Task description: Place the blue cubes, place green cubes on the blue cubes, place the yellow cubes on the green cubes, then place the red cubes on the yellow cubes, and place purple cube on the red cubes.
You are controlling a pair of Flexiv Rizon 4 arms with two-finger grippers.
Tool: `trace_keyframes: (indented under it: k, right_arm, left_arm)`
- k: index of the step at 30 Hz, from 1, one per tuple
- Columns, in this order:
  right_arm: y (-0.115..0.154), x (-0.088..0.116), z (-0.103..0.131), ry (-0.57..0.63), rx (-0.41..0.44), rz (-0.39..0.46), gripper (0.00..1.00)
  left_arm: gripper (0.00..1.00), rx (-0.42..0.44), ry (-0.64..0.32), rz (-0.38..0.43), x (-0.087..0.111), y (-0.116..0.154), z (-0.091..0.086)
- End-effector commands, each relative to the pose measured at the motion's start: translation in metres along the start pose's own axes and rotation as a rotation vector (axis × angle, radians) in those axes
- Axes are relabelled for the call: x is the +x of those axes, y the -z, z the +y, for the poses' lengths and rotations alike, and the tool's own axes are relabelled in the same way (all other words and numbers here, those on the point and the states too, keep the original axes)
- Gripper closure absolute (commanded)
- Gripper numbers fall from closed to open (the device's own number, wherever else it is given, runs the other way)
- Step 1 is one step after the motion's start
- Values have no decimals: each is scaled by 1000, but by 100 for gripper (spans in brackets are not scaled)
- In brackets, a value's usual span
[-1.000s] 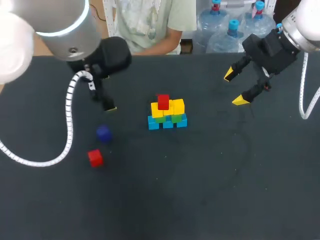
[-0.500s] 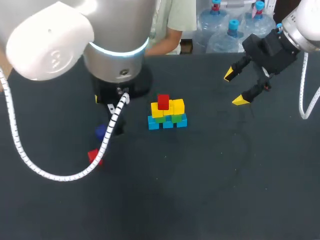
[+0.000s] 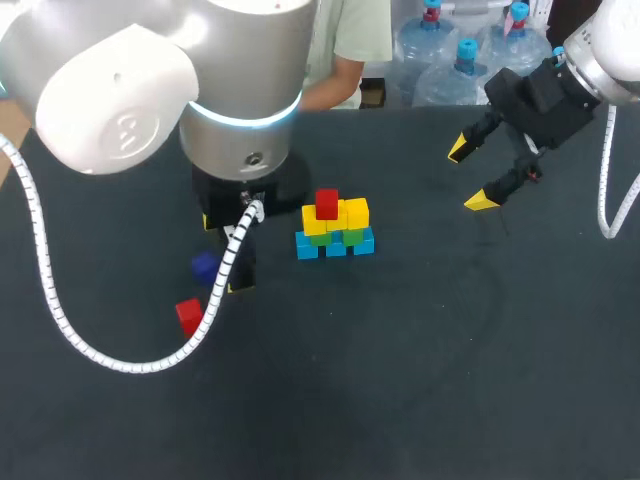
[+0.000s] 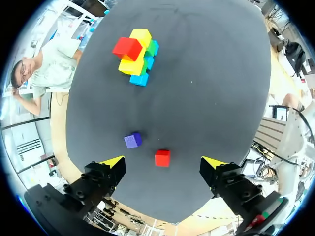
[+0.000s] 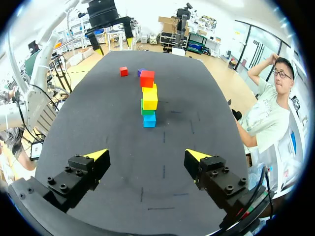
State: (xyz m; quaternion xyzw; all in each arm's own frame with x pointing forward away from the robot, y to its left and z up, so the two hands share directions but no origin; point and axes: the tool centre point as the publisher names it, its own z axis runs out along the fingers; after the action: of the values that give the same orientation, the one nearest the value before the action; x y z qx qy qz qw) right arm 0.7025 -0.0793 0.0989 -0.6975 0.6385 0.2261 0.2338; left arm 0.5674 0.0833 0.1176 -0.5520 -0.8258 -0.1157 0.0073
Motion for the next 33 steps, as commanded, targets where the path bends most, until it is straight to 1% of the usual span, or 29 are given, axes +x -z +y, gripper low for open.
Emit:
trace_keyframes:
  k: [1,8,9,11,15,19,25,26,30,31,33]
  right_arm:
    - [0,0,0,1,0,-1,0]
    - [0,0,0,1,0,-1,0]
    - [0,0,0,1,0,-1,0]
    - [0,0,0,1,0,-1,0]
    - [0,0,0,1,0,-1,0]
    - [0,0,0,1,0,-1,0]
    - [0,0,0,1,0,-1,0]
    - [0,0,0,1,0,-1,0]
    - [0,0,0,1,0,-1,0]
    - [0,0,0,1,0,-1,0]
    - [0,0,0,1,0,-1,0]
  left_arm:
    - [0,0,-3,-13,5,-1,0]
    - [0,0,-3,-13,5,-1,0]
    - [0,-4,-9,-25,4,3,3]
    - [0,-29,-28,-18,3,10,6]
    - [0,-44,-9,-5,10,17,6]
    - [0,-13,24,12,22,11,-2]
    - [0,51,82,-32,40,-8,-19]
    - [0,67,94,-29,42,-12,-22]
    - [0,98,98,-27,42,-20,-38]
    - [0,100,94,-15,40,-22,-43]
    - [0,117,59,5,35,-27,-52]
